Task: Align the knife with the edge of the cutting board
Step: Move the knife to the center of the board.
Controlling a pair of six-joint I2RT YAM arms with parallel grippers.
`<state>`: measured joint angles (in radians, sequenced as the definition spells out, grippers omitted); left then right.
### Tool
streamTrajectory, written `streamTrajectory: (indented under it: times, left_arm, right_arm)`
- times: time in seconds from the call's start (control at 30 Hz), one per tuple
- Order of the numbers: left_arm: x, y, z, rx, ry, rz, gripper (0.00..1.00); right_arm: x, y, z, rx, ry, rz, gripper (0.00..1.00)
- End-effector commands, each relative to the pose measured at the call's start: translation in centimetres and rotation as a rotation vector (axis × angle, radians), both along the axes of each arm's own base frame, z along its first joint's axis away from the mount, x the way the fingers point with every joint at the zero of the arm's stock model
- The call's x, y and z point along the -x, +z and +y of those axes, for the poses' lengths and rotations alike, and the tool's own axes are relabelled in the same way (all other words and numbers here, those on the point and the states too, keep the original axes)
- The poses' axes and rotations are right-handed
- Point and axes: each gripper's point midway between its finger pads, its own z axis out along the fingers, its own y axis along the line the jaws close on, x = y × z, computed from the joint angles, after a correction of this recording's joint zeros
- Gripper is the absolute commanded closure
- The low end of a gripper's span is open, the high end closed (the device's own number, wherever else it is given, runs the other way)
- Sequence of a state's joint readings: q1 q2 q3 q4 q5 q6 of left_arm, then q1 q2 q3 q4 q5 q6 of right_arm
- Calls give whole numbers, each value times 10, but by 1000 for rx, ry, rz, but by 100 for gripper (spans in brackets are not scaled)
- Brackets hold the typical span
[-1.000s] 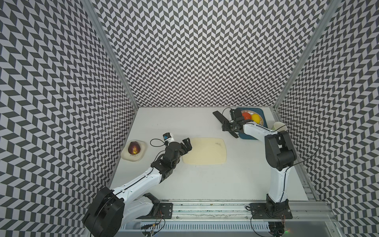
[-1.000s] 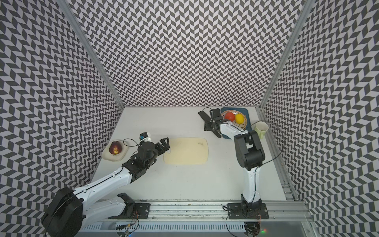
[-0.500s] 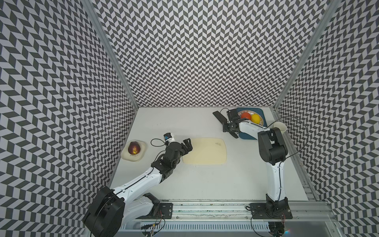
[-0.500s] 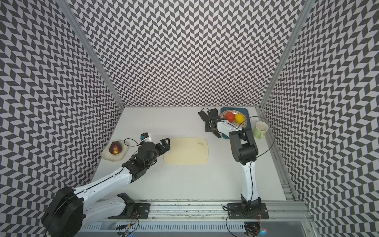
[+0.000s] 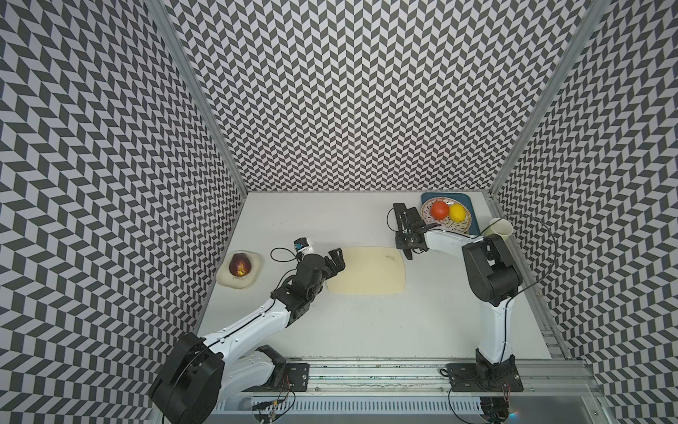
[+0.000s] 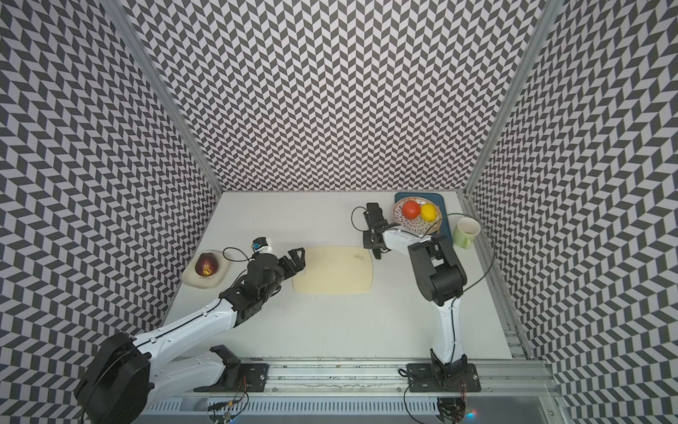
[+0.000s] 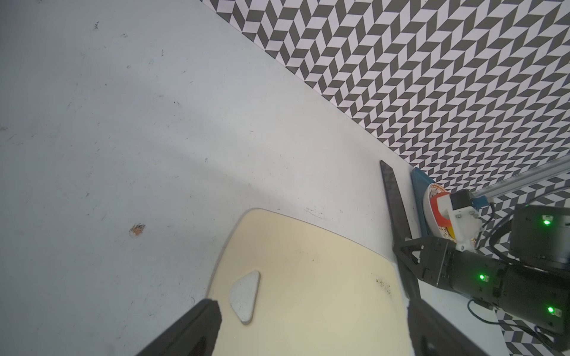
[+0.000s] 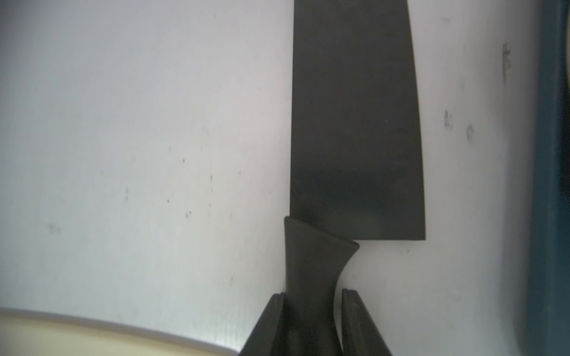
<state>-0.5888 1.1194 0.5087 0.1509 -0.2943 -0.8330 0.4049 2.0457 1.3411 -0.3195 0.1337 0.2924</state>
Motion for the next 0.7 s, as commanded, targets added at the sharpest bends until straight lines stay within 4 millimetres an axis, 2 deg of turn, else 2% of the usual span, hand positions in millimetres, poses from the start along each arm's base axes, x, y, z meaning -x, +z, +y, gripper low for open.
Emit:
streamTrajectory:
  times: [0.0,0.33,0.5,0.67]
  left_arm:
    - [-3,11,-6,36,-9,-24,0]
    - [1,17,-3,42,-1,-41,0]
    - [3,19,-1,55,6,-49,0]
    - [5,25,-1,53,12,-59,0]
  right_arm:
    - [18,5,-5,-18,-33,5,71]
    - [89,1,-19,-41,-51,49,72]
    - [124,-3,-15,-58,-54,75,71]
    - [154,-17,-6,-59,-50,144,69]
